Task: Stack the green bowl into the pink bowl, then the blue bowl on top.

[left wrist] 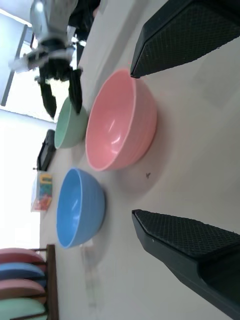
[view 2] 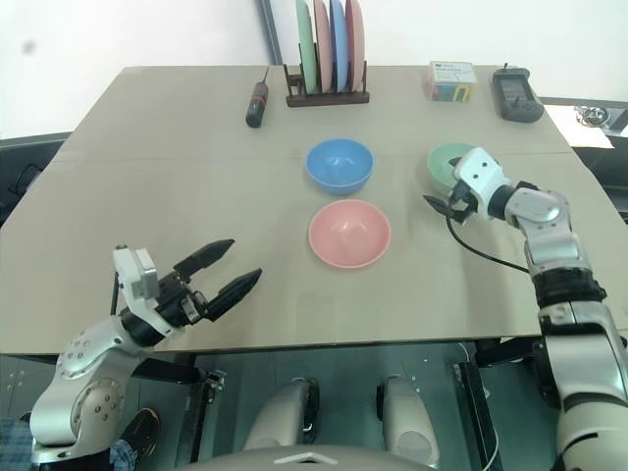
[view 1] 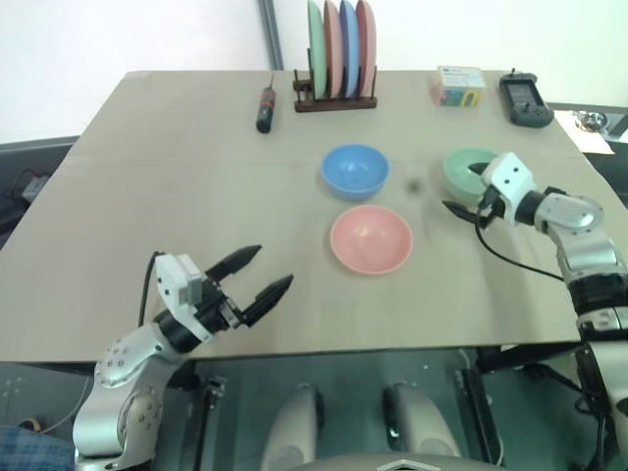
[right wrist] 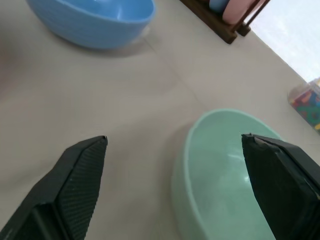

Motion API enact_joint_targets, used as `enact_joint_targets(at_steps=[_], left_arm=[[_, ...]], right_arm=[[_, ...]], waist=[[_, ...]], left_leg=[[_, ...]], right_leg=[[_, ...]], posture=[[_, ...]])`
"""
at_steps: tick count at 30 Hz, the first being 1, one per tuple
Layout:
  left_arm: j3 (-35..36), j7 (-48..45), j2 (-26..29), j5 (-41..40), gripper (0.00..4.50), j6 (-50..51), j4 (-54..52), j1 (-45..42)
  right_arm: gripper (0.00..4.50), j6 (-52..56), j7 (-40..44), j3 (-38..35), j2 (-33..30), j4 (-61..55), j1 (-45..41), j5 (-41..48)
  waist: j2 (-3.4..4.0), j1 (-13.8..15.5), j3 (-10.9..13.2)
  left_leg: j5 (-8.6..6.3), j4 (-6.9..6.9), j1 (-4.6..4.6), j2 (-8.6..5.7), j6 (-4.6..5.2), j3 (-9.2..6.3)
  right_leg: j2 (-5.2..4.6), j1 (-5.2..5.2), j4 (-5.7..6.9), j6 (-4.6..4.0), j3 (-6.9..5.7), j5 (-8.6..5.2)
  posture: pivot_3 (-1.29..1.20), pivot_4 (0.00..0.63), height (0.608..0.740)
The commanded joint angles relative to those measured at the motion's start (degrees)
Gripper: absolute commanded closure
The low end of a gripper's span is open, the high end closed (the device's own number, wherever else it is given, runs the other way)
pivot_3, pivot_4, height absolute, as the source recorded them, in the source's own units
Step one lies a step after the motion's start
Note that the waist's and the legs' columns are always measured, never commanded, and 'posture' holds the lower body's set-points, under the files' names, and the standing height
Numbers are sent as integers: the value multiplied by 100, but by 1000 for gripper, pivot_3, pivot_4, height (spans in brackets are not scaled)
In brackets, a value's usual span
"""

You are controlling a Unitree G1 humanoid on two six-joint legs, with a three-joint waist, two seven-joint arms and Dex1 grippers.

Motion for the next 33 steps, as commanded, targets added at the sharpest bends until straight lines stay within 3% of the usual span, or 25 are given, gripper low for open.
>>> enact_joint_targets(at_steps=[1, 7, 16, 20, 27, 33], left_arm=[[-88, -76, -44, -222, 30, -280, -354, 96], [-177, -87, -30, -478, 30, -359, -582, 168], [-378, 23, -100, -653, 30, -445, -646, 255], [-500, 52, -76, -674, 0, -475, -613, 216], [-581, 73, -62, -651, 0, -517, -548, 89], [-594, 37, -34, -632, 0, -573, -446, 43]], right_arm=[[0, 144, 154, 196, 182, 1102, -701, -278], [0, 56, 444, 453, 333, 2107, -1272, -633], [0, -388, 296, 497, 341, 2485, -1566, -919], [1073, -397, 286, 451, 321, 2540, -1617, -989], [4309, -455, 321, 408, 282, 2568, -1629, -1050], [4441, -568, 561, 375, 263, 2445, -1605, -995]], waist=[[0, -3, 0], [1, 7, 0], [2, -9, 1], [3, -8, 1], [3, -9, 1], [6, -10, 3]], left_leg=[[0, -1, 0, 0, 0, 1], [0, -2, -6, -3, 0, -2], [0, -4, 0, -1, 0, -1], [0, -4, 0, -1, 0, -1], [0, -4, -1, -1, 0, -1], [0, -5, -1, -1, 0, -1]], right_leg=[[0, -1, 1, -1, 1, 0], [-3, -1, -4, 1, -1, 1], [-1, 0, 0, -1, 0, 0], [-1, -1, 0, -1, 0, 0], [-1, -1, 0, -1, 0, 0], [0, -2, 0, -1, 1, 0]], posture=[[0, 150, 740], [0, 150, 740], [0, 150, 740], [0, 150, 740], [0, 150, 740], [0, 150, 740]])
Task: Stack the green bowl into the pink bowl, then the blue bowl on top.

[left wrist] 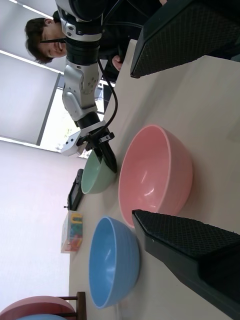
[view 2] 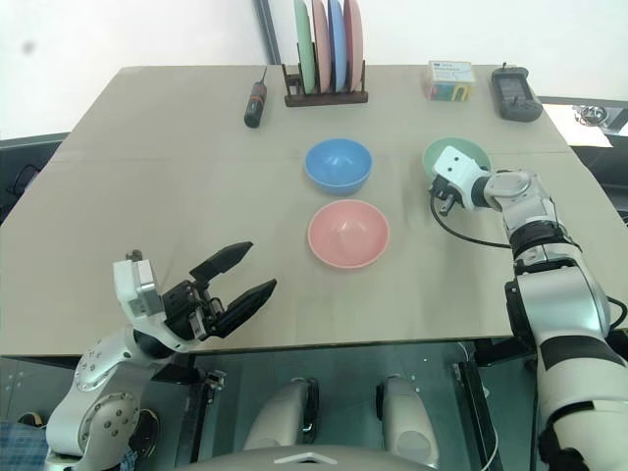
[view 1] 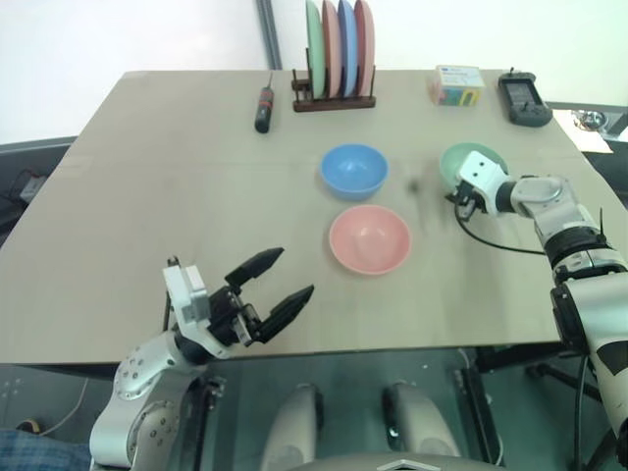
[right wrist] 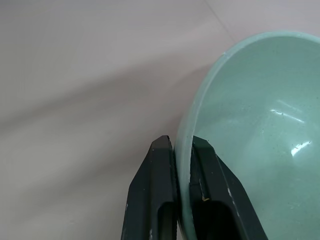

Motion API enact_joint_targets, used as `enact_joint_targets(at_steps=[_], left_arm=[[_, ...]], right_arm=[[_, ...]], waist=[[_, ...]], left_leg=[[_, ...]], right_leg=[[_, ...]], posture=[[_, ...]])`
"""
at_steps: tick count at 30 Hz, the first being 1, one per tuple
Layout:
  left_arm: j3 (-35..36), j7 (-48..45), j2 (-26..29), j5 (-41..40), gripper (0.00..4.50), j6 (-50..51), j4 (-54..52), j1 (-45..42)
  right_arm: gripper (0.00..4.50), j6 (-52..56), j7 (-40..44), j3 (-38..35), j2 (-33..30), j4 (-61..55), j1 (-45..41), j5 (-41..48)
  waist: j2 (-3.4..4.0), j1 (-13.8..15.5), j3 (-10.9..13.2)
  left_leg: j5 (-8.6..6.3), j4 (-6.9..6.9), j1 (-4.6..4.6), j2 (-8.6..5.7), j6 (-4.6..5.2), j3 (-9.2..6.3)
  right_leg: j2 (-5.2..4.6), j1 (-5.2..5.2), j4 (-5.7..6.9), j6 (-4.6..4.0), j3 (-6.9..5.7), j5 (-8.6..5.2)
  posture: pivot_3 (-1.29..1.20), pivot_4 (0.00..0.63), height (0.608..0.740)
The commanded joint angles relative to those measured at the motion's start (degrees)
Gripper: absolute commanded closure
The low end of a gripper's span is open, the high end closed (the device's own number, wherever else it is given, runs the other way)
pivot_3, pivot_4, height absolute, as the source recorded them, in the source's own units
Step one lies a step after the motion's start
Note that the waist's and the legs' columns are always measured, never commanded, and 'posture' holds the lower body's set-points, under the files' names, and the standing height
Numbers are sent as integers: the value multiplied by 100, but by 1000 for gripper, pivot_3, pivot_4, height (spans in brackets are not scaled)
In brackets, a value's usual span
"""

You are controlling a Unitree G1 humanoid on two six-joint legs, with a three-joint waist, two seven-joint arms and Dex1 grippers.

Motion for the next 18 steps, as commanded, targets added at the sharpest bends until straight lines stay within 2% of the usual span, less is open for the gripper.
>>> enact_joint_targets(at_steps=[1, 5, 10, 14, 18], left_arm=[[14, -16, 41, -52, 0, -135, -51, -53], [17, -46, 70, -52, 0, -148, -32, -45], [7, -93, 88, -15, 0, -238, 74, -93], [0, -120, 83, 101, 0, -430, 286, -270], [-6, -84, 133, 144, 0, -471, 473, -453]], right_arm=[[4441, -178, 285, -111, -108, -263, -94, 123], [4441, -112, 1047, -196, -109, -1183, 21, 470], [4441, 916, 2011, -141, -264, -4111, 866, 1186], [4441, 1976, 2342, 17, -458, -6636, 1774, 1702], [4441, 2810, 2242, 147, -561, -8207, 2166, 1908]], waist=[[0, 0, 0], [3, -7, 2], [10, 14, 6], [11, 88, 7], [13, 68, 8]], left_leg=[[0, 0, 0, 0, 0, 0], [0, 0, 0, 0, 0, 1], [0, -6, -3, 2, 0, -6], [0, -5, -9, 3, 0, -19], [0, -2, -10, 2, 0, -17]], right_leg=[[0, 0, 0, 0, -1, 0], [0, 0, 0, 1, 1, 0], [1, -3, 0, 22, -6, 12], [0, -2, -5, 22, -20, 11], [0, -3, -5, 13, -19, 5]], posture=[[0, 150, 740], [0, 150, 740], [0, 150, 740], [0, 150, 740], [0, 150, 740]])
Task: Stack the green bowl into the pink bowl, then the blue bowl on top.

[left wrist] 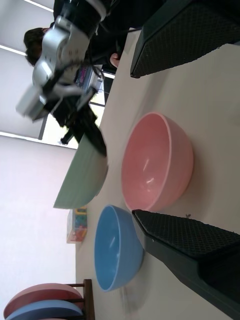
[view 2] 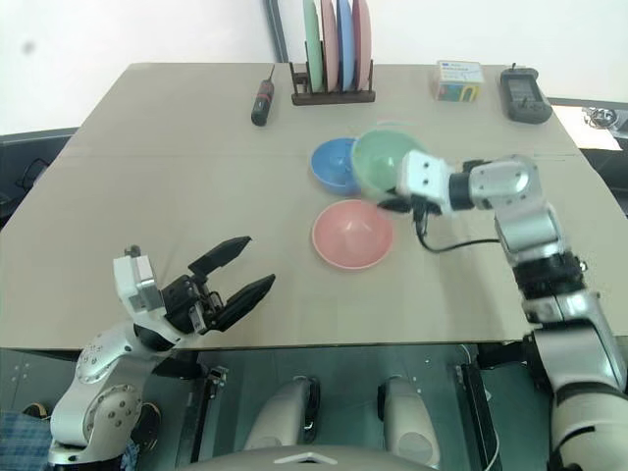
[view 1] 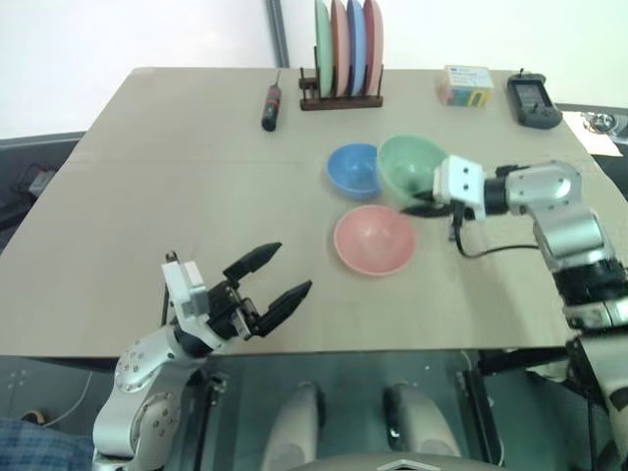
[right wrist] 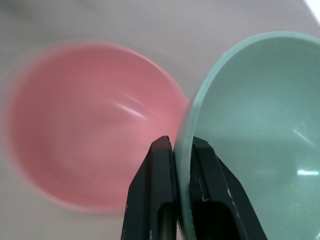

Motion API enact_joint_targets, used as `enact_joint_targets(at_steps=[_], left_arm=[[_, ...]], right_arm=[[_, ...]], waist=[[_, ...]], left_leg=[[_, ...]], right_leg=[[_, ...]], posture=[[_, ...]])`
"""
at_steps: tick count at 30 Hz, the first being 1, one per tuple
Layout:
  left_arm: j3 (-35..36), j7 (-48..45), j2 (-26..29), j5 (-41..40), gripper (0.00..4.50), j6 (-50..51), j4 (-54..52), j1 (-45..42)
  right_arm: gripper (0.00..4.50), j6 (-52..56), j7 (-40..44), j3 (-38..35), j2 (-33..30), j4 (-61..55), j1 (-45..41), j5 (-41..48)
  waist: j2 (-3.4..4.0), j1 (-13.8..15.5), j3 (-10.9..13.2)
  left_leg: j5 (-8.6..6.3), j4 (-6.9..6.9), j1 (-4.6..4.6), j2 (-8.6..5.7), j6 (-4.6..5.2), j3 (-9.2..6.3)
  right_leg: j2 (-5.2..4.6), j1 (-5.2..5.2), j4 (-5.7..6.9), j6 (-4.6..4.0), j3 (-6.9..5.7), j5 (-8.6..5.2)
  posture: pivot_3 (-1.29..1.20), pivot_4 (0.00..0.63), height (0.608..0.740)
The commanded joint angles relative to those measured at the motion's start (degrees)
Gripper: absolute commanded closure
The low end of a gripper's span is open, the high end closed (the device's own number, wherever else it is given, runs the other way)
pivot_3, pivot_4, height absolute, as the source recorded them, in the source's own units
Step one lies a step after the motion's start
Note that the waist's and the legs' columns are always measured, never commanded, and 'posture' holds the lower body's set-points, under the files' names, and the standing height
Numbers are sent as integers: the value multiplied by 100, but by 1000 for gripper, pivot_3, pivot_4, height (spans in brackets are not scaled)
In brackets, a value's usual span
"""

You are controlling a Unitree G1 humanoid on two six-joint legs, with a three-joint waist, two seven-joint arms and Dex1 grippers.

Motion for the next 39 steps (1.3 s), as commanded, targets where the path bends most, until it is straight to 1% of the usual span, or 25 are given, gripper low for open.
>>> enact_joint_targets(at_steps=[1, 2, 4, 5, 6, 7, 9, 10, 11, 12, 16, 20, 24, 27, 29, 32, 34, 39], left_arm=[[30, -7, 54, 70, 0, -142, 58, -126], [15, -12, 58, 97, 0, -153, 96, -154], [-34, -22, 68, 185, 0, -183, 216, -252], [-54, -23, 71, 206, 0, -187, 251, -295], [-66, -27, 74, 215, 0, -190, 272, -324], [-69, -31, 75, 213, 0, -189, 281, -341], [-69, -34, 80, 235, 0, -205, 313, -372], [-59, -15, 65, 269, 0, -249, 347, -401], [-42, 20, 40, 288, 0, -281, 378, -431], [-11, 71, -2, 280, 0, -306, 397, -467], [86, 275, -145, 275, 0, -405, 382, -506], [122, 450, -237, 289, 0, -479, 352, -496], [239, 702, -309, 371, 0, -613, 299, -415], [321, 829, -318, 384, 0, -669, 233, -309], [352, 877, -309, 393, 0, -687, 143, -200], [384, 950, -294, 390, 0, -711, 7, -45], [420, 1014, -280, 381, 0, -714, -76, 41], [521, 1153, -282, 391, 0, -740, -248, 259]], right_arm=[[4441, 590, -99, 28, -160, -1273, 78, 206], [4441, 697, -135, 78, -173, -1456, 139, 209], [3678, 864, -242, 166, -172, -1658, 207, 192], [3566, 921, -283, 190, -178, -1691, 209, 175], [2971, 957, -318, 206, -188, -1708, 204, 166], [2725, 990, -344, 214, -197, -1720, 186, 168], [1646, 1021, -383, 217, -210, -1757, 151, 197], [1345, 977, -444, 202, -193, -1769, 146, 190], [838, 948, -505, 182, -171, -1777, 144, 198], [753, 982, -524, 167, -169, -1777, 121, 230], [753, 884, -545, 65, -179, -1321, -247, 284], [753, 179, -651, 168, -113, -257, -812, -2], [753, -886, -1004, 386, 339, 1565, -1642, -490], [753, -1915, -1243, 646, 652, 2911, -2120, -973], [753, -2608, -1429, 852, 854, 3803, -2414, -1316], [753, -3412, -1811, 1154, 1111, 4958, -2791, -1837], [753, -3797, -2017, 1303, 1266, 5581, -2995, -2111], [753, -4093, -2625, 1406, 1674, 6722, -3359, -2545]], waist=[[0, -24, 0], [-1, -25, -1], [-5, -32, -3], [-5, -32, -3], [-5, -31, -3], [-5, -31, -3], [-5, -31, -3], [-5, -31, -3], [-5, -32, -3], [-5, -32, -3], [-5, -39, -3], [-6, -55, -3], [-5, -76, -3], [-5, -79, -2], [-5, -74, -2], [-5, -68, -1], [-4, -65, 0], [-4, -82, 0]], left_leg=[[0, 3, 3, 1, 0, 2], [0, 3, 5, 1, 0, 2], [0, 3, 6, 2, 0, 1], [0, 3, 6, 1, 0, 2], [0, 3, 5, 1, 0, 2], [0, 3, 4, 1, 0, 1], [0, 3, 4, 1, 0, 1], [0, 3, 3, 1, 0, 1], [0, 3, 3, 1, 0, 1], [0, 3, 2, 1, 0, 1], [0, 3, 2, 1, 0, 1], [0, 2, 6, 1, 0, 2], [0, 1, 7, 2, 0, 8], [0, -3, 6, 2, 0, 9], [0, -6, 5, 2, 0, 8], [0, -13, 0, 0, 0, 8], [0, -17, 1, -1, -1, 10], [0, -24, 6, -1, -1, 9]], right_leg=[[0, 1, 2, -11, 1, -7], [0, 2, 2, -10, 2, -7], [1, 3, 2, -10, -1, -8], [1, 3, 1, -10, -1, -8], [1, 3, 1, -11, 0, -7], [1, 2, 1, -11, -1, -7], [1, 2, 1, -11, -1, -7], [1, 2, 0, -11, -1, -7], [1, 2, -1, -11, -1, -7], [1, 2, -1, -11, -1, -7], [0, 2, -1, -11, 0, -7], [1, 3, 1, -11, 0, -7], [2, 1, 1, -11, 5, -6], [2, -2, 1, -11, 6, -5], [2, -3, -2, 6, 5, 6], [0, -5, -9, 8, 5, 7], [-1, -7, -10, 7, 8, 7], [0, -8, -9, 0, 10, 3]], posture=[[0, 150, 740], [0, 150, 740], [0, 150, 740], [0, 150, 740], [0, 150, 740], [0, 150, 740], [0, 150, 740], [0, 150, 740], [0, 150, 740], [0, 150, 740], [0, 150, 740], [0, 150, 740], [0, 150, 740], [0, 150, 740], [0, 150, 740], [0, 150, 740], [0, 150, 740], [0, 150, 740]])
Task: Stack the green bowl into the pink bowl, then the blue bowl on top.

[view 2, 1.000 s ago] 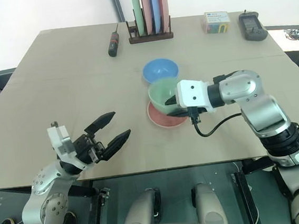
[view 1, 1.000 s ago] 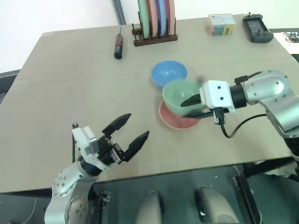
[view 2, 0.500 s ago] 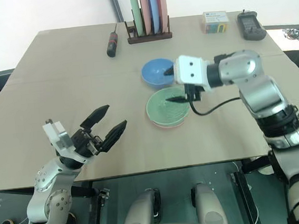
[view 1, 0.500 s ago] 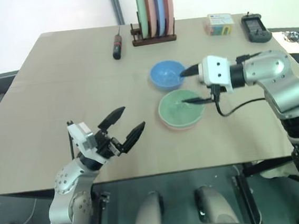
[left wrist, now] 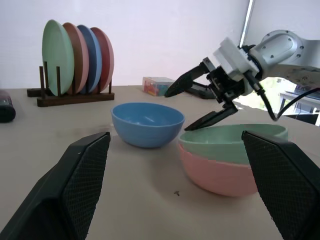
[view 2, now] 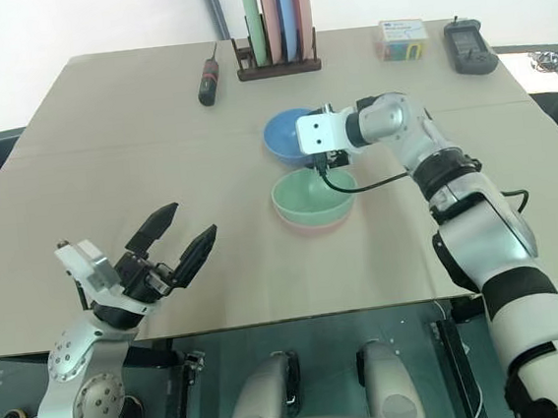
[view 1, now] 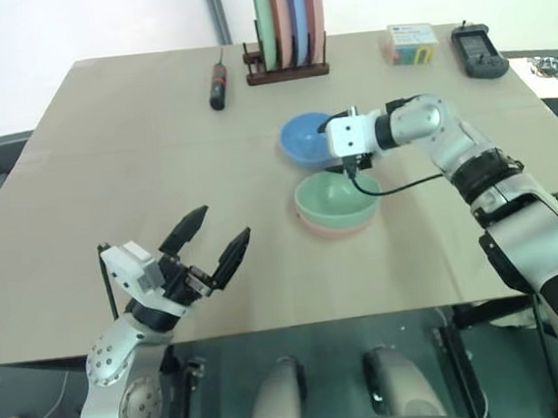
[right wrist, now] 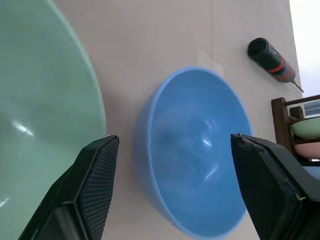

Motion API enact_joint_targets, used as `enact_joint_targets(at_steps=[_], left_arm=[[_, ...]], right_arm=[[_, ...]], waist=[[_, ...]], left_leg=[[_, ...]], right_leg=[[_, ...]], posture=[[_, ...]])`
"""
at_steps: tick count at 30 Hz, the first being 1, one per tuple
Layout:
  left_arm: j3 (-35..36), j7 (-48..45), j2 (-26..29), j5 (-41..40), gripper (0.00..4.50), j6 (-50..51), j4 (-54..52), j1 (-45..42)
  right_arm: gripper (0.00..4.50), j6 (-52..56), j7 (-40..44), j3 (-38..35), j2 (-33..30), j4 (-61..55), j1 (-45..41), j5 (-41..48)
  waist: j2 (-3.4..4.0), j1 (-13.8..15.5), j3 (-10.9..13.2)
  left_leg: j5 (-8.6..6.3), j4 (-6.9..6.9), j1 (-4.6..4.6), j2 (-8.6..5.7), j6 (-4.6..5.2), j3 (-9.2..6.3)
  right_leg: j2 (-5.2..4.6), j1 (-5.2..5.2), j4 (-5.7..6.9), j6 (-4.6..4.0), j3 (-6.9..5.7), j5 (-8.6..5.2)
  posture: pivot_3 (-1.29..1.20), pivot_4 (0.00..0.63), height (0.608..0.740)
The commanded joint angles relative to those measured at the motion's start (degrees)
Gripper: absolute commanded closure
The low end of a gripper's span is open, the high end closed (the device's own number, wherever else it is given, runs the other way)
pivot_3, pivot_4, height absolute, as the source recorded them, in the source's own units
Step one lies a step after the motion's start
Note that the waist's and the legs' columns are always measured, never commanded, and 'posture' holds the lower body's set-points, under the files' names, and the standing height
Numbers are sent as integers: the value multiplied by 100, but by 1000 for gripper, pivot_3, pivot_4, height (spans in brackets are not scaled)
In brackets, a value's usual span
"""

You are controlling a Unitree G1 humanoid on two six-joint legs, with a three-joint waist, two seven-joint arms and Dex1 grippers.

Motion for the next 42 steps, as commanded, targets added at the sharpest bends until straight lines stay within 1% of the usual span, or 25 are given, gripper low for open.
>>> enact_joint_targets(at_steps=[1, 8, 9, 11, 12, 13, 14, 15, 16, 18, 25, 29, 31, 33, 36, 37, 40, 42], left_arm=[[151, 93, 23, -22, 0, -130, -318, 114], [146, 182, 25, 18, 0, -159, -353, 176], [144, 186, 27, 24, 0, -163, -349, 174], [138, 187, 31, 29, 0, -171, -341, 173], [131, 191, 32, 31, 0, -173, -338, 170], [124, 193, 33, 35, 0, -178, -334, 171], [117, 194, 34, 41, 0, -185, -327, 173], [109, 191, 35, 49, 0, -196, -317, 176], [101, 191, 36, 53, 0, -203, -307, 174], [89, 190, 39, 60, 0, -216, -287, 160], [46, 141, 47, 59, 0, -222, -217, 97], [37, 90, 59, 42, 0, -209, -195, 80], [34, 49, 78, 35, 0, -192, -150, 22], [10, -5, 82, -33, 0, -159, -116, -65], [-73, -141, 144, -64, 0, -88, -46, -199], [-94, -223, 186, -77, 0, -64, 18, -275], [-126, -479, 357, -154, 0, 14, 213, -479], [-170, -729, 520, -234, 0, 109, 340, -626]], right_arm=[[753, -224, -478, 57, 179, 564, -301, -318], [753, -225, -782, 13, 485, 1075, -454, -579], [1147, -213, -792, -1, 517, 1104, -460, -596], [1751, -195, -793, -23, 564, 1150, -469, -615], [2296, -195, -797, -30, 576, 1167, -474, -624], [2502, -197, -791, -41, 587, 1178, -477, -626], [2900, -198, -774, -54, 595, 1185, -476, -624], [3529, -200, -760, -70, 601, 1189, -474, -622], [3747, -202, -754, -82, 603, 1192, -472, -625], [4434, -217, -736, -96, 598, 1193, -461, -632], [4434, -356, -639, -217, 515, 1080, -484, -535], [4434, -599, -61, -515, 335, 696, -567, -143], [4434, -625, 731, -730, 159, 136, -475, 332], [4434, -244, 1434, -976, 1, -688, -263, 921], [4434, 622, 2086, -1179, -319, -2103, 181, 1542], [4434, 1027, 2334, -1225, -512, -2744, 415, 1769], [4434, 2047, 2781, -1292, -1042, -4331, 1052, 2246], [4434, 2541, 2957, -1308, -1417, -5209, 1473, 2430]], waist=[[1, -1, 0], [1, -3, 0], [1, -4, 0], [2, -4, 1], [2, -5, 1], [3, -4, 1], [3, -4, 1], [3, -4, 1], [3, -4, 1], [3, -2, 2], [5, -4, 3], [5, -2, 3], [9, -2, 7], [10, 3, 8], [10, 14, 8], [9, 37, 7], [10, 79, 8], [12, 76, 9]], left_leg=[[0, -2, 2, 0, 0, 1], [0, -3, 3, 0, 0, 1], [0, -3, 3, 0, 0, 1], [0, -3, 3, 0, 0, 1], [0, -3, 3, 0, 0, 2], [0, -3, 3, 0, 0, 2], [0, -4, 2, 0, 0, 1], [0, -4, 2, 0, 0, 1], [0, -4, 2, 0, 0, 1], [0, -4, 1, 0, 0, 1], [0, -6, 0, 0, 0, 2], [0, -6, -2, 0, 0, 3], [0, -6, -4, 0, 0, 2], [0, -6, -3, 0, 0, 2], [0, -8, -3, 1, 0, -2], [0, -9, -4, 1, 0, -4], [0, -8, -5, -2, 0, -13], [0, -6, -6, -3, 0, -13]], right_leg=[[0, -1, 1, -13, 0, -7], [1, -1, 3, -15, 1, -9], [1, -1, 3, -15, 1, -8], [1, -1, 3, -15, 1, -9], [1, -1, 3, -15, 2, -8], [1, -1, 3, -15, 2, -8], [1, -2, 3, -15, 2, -8], [1, -2, 3, -15, 1, -8], [1, -2, 3, -15, 1, -8], [1, -2, 3, -15, 1, -8], [2, -6, 4, -14, 2, -8], [2, -6, 3, -11, 3, -7], [2, -7, 2, 6, 2, 3], [2, -6, 3, 6, 2, 3], [2, -6, 1, 7, -1, 4], [2, -5, 1, 7, -4, 4], [-2, 3, -3, 7, -15, 4], [-3, 2, -1, 7, -16, 3]], posture=[[0, 150, 740], [0, 150, 740], [0, 150, 740], [0, 150, 740], [0, 150, 740], [0, 150, 740], [0, 150, 740], [0, 150, 740], [0, 150, 740], [0, 150, 740], [0, 150, 740], [0, 150, 740], [0, 150, 740], [0, 150, 740], [0, 150, 740], [0, 150, 740], [0, 150, 740], [0, 150, 740]])
